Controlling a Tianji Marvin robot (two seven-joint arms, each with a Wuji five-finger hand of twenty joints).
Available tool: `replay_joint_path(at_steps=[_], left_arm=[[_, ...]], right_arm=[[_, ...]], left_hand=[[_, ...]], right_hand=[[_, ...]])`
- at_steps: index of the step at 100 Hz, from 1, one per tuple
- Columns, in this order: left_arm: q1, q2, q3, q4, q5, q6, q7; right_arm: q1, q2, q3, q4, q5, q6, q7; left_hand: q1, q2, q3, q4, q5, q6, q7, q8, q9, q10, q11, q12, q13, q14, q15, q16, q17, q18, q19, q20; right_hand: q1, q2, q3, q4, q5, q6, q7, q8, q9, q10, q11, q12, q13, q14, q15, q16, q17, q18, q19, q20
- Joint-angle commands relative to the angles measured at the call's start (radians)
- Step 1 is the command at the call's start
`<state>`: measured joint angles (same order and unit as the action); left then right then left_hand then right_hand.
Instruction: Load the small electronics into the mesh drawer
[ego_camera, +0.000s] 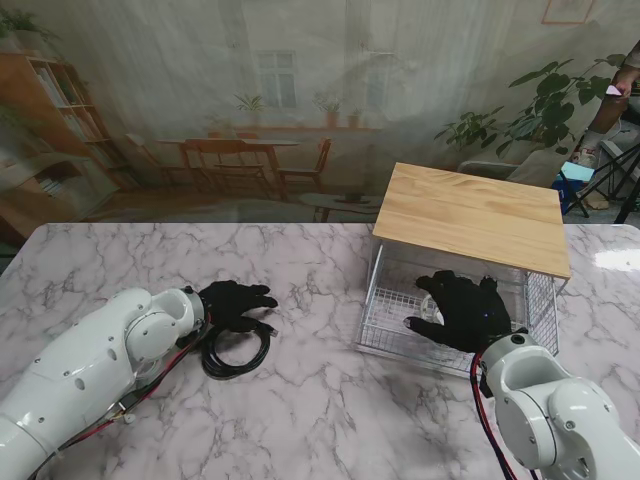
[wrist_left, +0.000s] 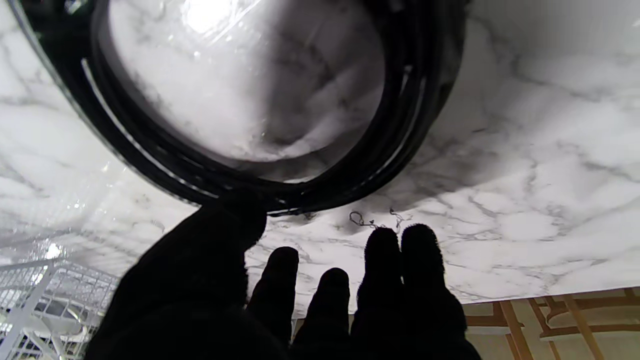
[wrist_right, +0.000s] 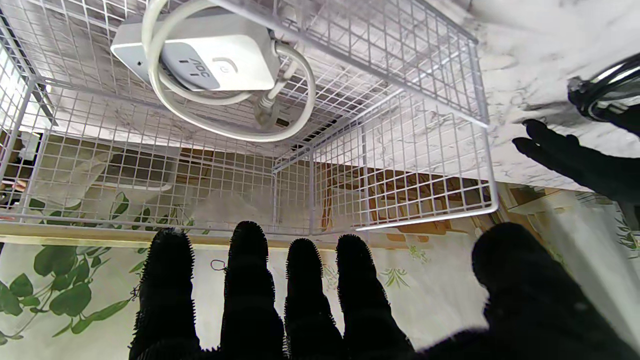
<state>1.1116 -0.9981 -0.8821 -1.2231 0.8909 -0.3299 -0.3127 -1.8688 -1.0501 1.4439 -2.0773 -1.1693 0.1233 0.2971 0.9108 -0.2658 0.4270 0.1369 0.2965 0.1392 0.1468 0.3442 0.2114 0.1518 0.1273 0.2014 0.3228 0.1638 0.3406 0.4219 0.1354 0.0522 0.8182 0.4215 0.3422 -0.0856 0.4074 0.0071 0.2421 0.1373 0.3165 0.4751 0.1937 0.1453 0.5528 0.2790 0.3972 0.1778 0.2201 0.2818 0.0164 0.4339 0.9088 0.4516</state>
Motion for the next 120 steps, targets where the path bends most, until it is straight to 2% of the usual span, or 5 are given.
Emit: replay_joint_path(at_steps=[1, 34, 83, 96, 120], left_arm=[[0.009, 0.004, 0.001, 0.006, 0.019, -0.016, 0.005], [0.025, 0.005, 0.021, 0.049, 0.132, -0.053, 0.166], [-0.033, 0.002, 0.146, 0.146, 0.16, -0.035, 0.313], [-0.049, -0.003, 0.175, 0.173, 0.162, -0.031, 0.372], [-0.062, -0.009, 0.201, 0.194, 0.156, -0.028, 0.421]], right_arm=[[-0.012, -0.002, 0.002, -0.008, 0.0, -0.004, -0.003], [-0.015, -0.003, 0.003, 0.007, 0.009, -0.001, -0.019], [-0.022, -0.005, -0.002, 0.008, 0.022, 0.006, -0.047], [-0.023, -0.006, -0.004, 0.01, 0.03, 0.009, -0.059], [-0.028, -0.009, -0.005, 0.011, 0.043, 0.01, -0.08]], left_hand=[[-0.016, -0.029, 0.043, 0.028, -0.027, -0.026, 0.031, 0.027, -0.045, -0.016, 0.021, 0.019, -0.017, -0.017, 0.027, 0.024, -0.008, -0.065, 0.021, -0.002], [0.035, -0.026, -0.112, -0.108, -0.062, -0.078, 0.24, 0.17, -0.019, 0.006, 0.146, 0.126, 0.013, -0.011, 0.093, 0.103, 0.027, -0.073, 0.094, 0.028], [0.174, -0.027, -0.097, -0.159, 0.059, -0.169, 0.57, 0.289, 0.272, -0.042, 0.42, 0.347, 0.216, 0.005, 0.266, 0.262, 0.181, -0.055, 0.257, 0.082], [0.315, -0.036, -0.208, -0.14, 0.114, -0.182, 0.765, 0.348, 0.533, -0.08, 0.253, 0.725, 0.359, 0.007, 0.341, 0.358, 0.288, -0.054, 0.376, 0.101], [0.342, -0.055, -0.188, -0.128, 0.197, -0.189, 0.839, 0.357, 0.615, -0.084, 0.285, 0.741, 0.464, 0.052, 0.353, 0.351, 0.405, -0.048, 0.409, 0.094]], right_hand=[[0.014, 0.017, -0.014, -0.022, 0.013, -0.001, -0.017, -0.017, -0.009, 0.014, -0.018, -0.008, -0.018, 0.021, -0.087, -0.025, -0.019, -0.01, -0.019, -0.014], [0.015, 0.018, -0.015, -0.022, 0.013, -0.012, -0.011, -0.014, -0.009, 0.016, -0.02, -0.009, -0.017, 0.021, -0.089, -0.026, -0.02, -0.009, -0.025, -0.02], [0.016, 0.023, -0.018, -0.023, 0.01, -0.025, 0.001, -0.011, -0.01, 0.016, -0.021, -0.009, -0.015, 0.022, -0.09, -0.026, -0.025, -0.006, -0.036, -0.029], [0.016, 0.025, -0.02, -0.023, 0.01, -0.03, 0.006, -0.009, -0.009, 0.016, -0.02, -0.009, -0.015, 0.023, -0.09, -0.026, -0.024, -0.006, -0.036, -0.03], [0.019, 0.027, -0.023, -0.023, 0.01, -0.037, 0.019, -0.005, -0.007, 0.015, -0.018, -0.008, -0.013, 0.023, -0.089, -0.025, -0.024, -0.004, -0.036, -0.032]])
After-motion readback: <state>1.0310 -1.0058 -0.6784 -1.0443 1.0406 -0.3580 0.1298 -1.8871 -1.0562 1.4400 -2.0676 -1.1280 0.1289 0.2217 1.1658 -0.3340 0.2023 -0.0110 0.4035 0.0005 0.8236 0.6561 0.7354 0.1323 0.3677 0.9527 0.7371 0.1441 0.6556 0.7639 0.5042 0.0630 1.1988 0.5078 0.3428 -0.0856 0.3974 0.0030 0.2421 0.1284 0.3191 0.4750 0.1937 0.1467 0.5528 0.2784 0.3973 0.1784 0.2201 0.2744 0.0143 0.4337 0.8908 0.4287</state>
